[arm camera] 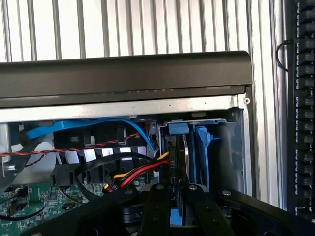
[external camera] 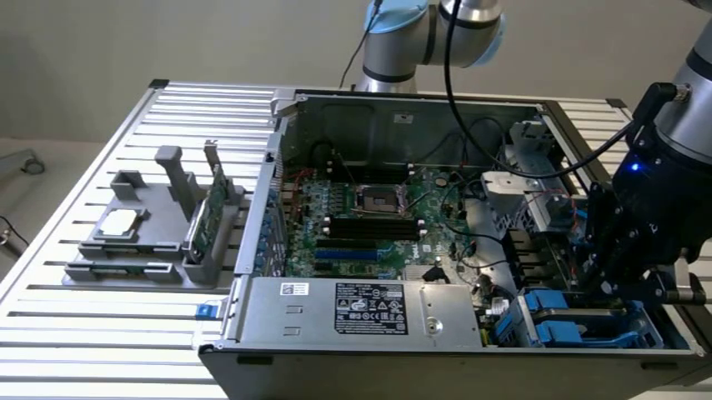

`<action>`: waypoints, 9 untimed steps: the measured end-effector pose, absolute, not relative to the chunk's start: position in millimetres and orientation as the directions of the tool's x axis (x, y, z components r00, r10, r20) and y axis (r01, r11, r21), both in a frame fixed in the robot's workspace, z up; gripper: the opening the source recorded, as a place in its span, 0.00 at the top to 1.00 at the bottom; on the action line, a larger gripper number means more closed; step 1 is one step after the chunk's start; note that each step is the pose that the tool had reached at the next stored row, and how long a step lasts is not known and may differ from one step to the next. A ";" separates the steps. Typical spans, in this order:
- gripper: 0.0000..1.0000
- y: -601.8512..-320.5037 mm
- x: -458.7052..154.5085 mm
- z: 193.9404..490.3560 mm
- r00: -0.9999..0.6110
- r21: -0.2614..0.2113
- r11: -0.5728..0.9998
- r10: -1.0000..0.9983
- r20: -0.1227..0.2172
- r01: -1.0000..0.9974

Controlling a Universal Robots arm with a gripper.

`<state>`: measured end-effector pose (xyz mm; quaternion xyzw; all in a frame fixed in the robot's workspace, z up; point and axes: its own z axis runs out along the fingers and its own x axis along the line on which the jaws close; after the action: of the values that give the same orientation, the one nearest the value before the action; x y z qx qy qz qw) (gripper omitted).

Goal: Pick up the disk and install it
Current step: 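Insert the disk into the insertion slot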

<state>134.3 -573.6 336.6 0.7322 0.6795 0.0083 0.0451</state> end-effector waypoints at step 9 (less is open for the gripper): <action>0.84 -573.1 136.3 337.1 0.076 0.074 -0.072 0.996 -0.050 0.995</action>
<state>136.3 -573.1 337.1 0.7322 0.6796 0.0069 0.0439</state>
